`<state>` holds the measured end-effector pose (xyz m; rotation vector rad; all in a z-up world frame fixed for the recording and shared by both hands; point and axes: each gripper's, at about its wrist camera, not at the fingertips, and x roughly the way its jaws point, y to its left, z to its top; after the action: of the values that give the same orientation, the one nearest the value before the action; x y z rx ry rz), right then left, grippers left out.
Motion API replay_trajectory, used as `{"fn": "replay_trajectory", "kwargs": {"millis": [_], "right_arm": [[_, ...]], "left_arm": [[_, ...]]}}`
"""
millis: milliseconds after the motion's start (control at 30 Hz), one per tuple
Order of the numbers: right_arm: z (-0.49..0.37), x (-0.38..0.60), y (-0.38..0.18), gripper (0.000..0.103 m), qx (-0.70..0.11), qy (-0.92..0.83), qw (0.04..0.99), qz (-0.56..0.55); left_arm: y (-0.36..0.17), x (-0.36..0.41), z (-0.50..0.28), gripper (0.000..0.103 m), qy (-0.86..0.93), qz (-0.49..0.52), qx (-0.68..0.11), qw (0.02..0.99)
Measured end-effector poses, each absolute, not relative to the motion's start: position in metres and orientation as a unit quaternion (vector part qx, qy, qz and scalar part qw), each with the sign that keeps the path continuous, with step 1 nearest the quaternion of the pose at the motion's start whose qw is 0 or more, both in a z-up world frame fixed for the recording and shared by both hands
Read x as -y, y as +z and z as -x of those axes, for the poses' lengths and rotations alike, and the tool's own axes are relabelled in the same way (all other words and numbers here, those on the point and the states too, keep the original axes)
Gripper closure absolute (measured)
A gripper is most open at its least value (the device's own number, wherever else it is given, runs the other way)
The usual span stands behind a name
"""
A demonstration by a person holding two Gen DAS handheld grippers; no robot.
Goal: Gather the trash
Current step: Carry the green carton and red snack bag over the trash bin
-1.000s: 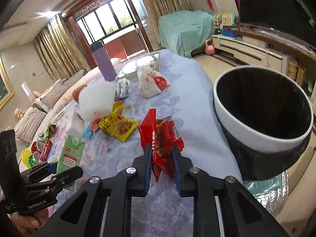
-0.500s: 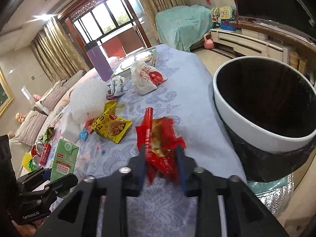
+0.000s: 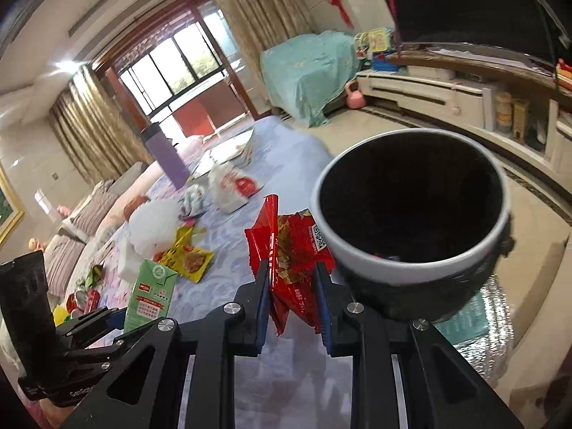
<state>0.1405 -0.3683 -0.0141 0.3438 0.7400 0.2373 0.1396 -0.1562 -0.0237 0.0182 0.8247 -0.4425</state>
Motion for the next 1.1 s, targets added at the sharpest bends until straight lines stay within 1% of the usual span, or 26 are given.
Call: {"fn": "replay_trajectory", "kwargs": {"millis": [467, 1100], "right_arm": [[-0.141, 0.421, -0.01, 0.08, -0.348, 0.062, 0.917, -0.187], [-0.172, 0.462, -0.006, 0.08, -0.346, 0.045, 0.915, -0.204]], "left_arm": [[-0.014, 0.217, -0.165, 0.056, -0.254, -0.041, -0.391, 0.884], [-0.009, 0.269, -0.214, 0.056, -0.279, -0.058, -0.394, 0.874]]}}
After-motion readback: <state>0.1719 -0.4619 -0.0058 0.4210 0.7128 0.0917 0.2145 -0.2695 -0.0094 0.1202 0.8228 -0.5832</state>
